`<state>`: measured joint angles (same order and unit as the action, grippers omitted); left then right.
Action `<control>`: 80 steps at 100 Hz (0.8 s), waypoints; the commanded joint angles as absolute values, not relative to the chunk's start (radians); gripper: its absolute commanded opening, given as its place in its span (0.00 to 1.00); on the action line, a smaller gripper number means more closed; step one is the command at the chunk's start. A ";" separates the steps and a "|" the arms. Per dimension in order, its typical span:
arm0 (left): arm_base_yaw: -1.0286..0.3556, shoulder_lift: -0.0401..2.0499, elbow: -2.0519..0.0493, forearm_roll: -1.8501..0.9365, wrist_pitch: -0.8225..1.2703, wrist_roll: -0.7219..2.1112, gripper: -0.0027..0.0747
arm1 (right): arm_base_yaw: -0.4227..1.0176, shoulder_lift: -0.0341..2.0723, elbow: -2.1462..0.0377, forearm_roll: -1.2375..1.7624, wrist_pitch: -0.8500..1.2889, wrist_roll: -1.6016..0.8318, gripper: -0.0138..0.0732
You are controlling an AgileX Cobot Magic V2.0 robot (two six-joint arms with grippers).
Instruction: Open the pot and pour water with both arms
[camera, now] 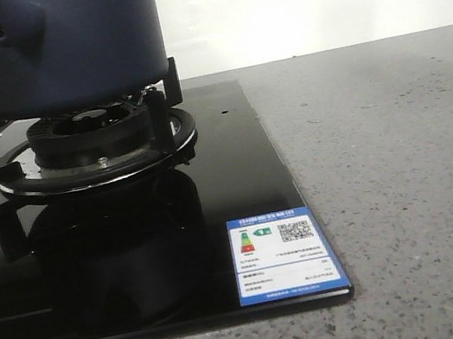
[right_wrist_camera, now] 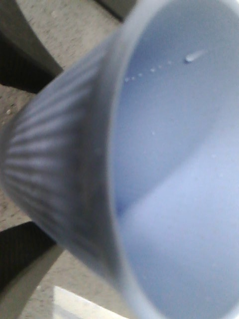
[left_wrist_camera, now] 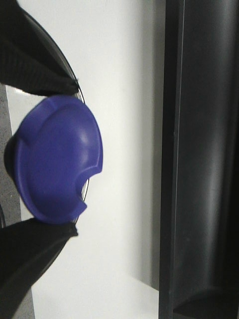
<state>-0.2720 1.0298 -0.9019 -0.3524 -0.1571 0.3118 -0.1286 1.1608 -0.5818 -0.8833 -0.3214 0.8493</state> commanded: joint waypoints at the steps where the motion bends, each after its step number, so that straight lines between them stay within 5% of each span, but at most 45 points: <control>1: -0.270 1.004 -0.936 -0.355 -0.270 0.308 0.51 | -0.156 1.187 -0.600 -0.887 -0.452 0.832 0.52; 80: -0.270 1.004 -0.936 -0.355 -0.270 0.308 0.51 | -0.158 1.457 -0.603 -0.895 -0.610 0.654 0.52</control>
